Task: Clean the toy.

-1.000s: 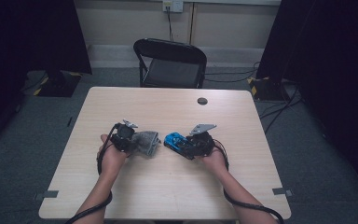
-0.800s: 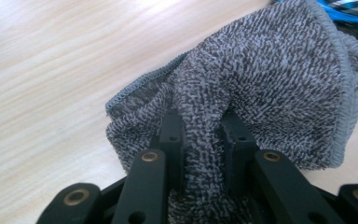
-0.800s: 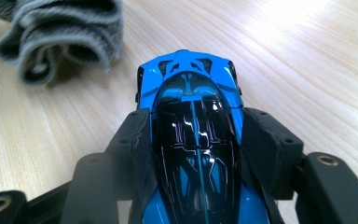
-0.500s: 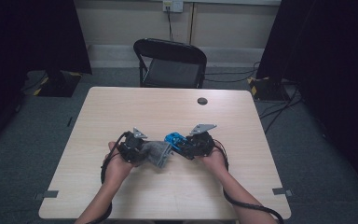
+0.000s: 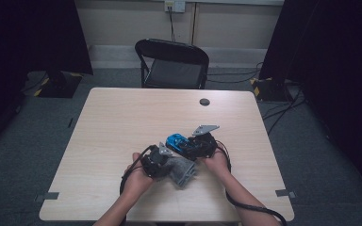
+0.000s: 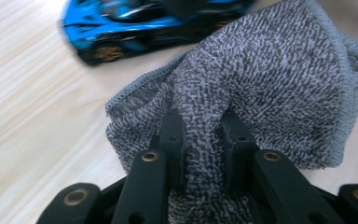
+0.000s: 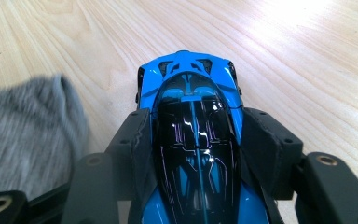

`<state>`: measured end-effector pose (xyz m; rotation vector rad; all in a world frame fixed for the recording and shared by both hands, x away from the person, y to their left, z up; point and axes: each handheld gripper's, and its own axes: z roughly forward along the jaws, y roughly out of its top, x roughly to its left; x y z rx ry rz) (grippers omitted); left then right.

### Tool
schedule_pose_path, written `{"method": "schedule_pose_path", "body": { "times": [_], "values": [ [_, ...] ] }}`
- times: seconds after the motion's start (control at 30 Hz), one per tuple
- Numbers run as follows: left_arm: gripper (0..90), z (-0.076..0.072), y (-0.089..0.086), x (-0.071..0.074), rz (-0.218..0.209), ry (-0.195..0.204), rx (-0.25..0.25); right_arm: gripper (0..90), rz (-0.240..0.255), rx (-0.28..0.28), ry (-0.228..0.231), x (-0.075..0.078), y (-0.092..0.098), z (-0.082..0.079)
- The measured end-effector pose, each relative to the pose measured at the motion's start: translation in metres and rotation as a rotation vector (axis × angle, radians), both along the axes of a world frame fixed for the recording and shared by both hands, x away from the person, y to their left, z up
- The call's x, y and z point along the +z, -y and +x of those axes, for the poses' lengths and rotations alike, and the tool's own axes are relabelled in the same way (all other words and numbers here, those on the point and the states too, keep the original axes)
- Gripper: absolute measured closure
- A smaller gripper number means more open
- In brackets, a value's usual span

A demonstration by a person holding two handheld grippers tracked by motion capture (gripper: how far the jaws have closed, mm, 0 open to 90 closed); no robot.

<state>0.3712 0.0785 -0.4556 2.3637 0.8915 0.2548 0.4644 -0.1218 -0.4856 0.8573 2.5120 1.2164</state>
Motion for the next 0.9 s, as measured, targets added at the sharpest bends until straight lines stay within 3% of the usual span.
{"method": "schedule_pose_path", "body": {
  "times": [0.23, 0.47, 0.9],
  "values": [
    [74.0, -0.002, 0.022, 0.000, -0.006, 0.010, -0.057, 43.4, -0.003, 0.000, 0.001, 0.000, 0.000, 0.000],
    [74.0, 0.008, 0.042, -0.007, -0.006, 0.009, -0.066, 43.4, -0.003, 0.001, 0.002, 0.000, 0.000, 0.000],
    [74.0, 0.021, 0.042, -0.011, 0.017, 0.002, -0.042, 43.4, -0.004, 0.002, 0.004, 0.000, 0.000, 0.000]
  ]
}}
